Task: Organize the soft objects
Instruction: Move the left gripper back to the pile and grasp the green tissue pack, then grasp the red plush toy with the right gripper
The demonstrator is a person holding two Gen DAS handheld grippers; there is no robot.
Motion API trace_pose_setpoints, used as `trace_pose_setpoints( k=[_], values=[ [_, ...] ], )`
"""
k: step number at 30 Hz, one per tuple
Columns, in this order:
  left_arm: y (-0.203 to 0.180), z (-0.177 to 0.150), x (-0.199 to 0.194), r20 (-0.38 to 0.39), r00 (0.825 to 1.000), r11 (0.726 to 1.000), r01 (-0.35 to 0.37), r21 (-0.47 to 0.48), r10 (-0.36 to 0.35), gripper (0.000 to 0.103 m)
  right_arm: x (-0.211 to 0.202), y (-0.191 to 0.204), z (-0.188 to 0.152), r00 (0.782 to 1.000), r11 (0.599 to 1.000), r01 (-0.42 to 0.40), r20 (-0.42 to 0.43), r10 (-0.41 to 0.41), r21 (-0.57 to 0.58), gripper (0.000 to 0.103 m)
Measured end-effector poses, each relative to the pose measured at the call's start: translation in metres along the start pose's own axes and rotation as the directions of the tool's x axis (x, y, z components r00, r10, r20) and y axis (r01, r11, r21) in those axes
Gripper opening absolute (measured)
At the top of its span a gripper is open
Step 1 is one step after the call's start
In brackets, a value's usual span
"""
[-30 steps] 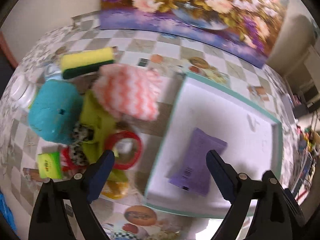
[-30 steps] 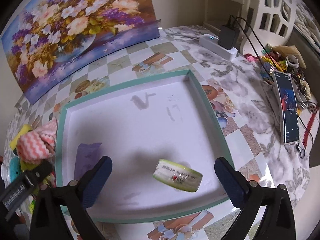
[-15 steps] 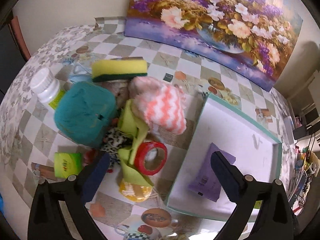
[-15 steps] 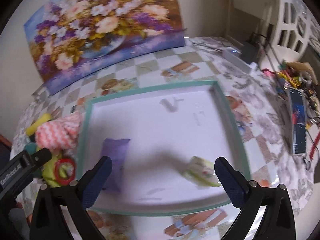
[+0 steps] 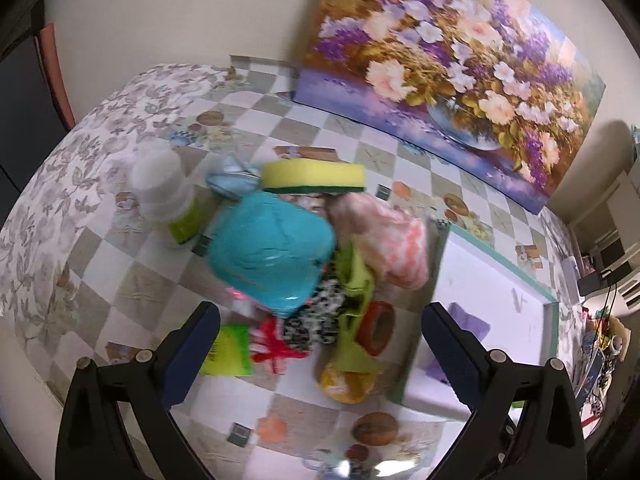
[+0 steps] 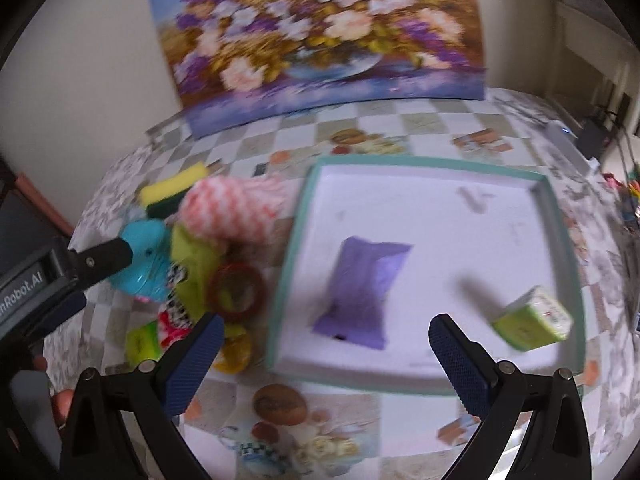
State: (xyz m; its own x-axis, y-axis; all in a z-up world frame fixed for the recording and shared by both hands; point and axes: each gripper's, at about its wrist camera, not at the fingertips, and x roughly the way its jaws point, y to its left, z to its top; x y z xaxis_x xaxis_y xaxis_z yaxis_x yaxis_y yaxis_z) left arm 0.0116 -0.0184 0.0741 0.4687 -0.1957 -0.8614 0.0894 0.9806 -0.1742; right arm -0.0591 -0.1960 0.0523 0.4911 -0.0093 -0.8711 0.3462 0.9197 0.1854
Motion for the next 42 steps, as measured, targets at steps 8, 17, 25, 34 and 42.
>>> trace_pose_setpoints(
  k=[8, 17, 25, 34, 42],
  values=[
    [0.061, -0.014, 0.027, -0.093, 0.991, 0.995, -0.096, -0.023, 0.093, 0.101, 0.017, 0.037, -0.012, 0.994, 0.995, -0.081, -0.072, 0.077, -0.056, 0.103],
    [0.096, -0.022, 0.064, -0.212, 0.975, 0.987, -0.093, -0.135, 0.063, 0.101, 0.036, 0.067, -0.027, 0.987, 0.989, -0.078, -0.149, 0.058, -0.129, 0.103],
    [0.078, -0.027, 0.090, -0.277, 0.959, 0.994, -0.084, -0.063, 0.064, 0.100, 0.041, 0.057, -0.025, 0.984, 0.993, -0.070, -0.169, 0.054, -0.091, 0.103],
    [0.088, -0.028, 0.099, -0.292, 0.956, 0.990, -0.064, -0.122, 0.026, 0.077, 0.041, 0.058, -0.026, 0.986, 0.993, -0.065, -0.163, 0.048, -0.101, 0.103],
    [0.091, -0.025, 0.097, -0.278, 0.960, 0.986, -0.021, -0.163, -0.026, 0.065, 0.041, 0.059, -0.023, 0.987, 0.990, -0.101, -0.137, 0.087, -0.102, 0.103]
  ],
)
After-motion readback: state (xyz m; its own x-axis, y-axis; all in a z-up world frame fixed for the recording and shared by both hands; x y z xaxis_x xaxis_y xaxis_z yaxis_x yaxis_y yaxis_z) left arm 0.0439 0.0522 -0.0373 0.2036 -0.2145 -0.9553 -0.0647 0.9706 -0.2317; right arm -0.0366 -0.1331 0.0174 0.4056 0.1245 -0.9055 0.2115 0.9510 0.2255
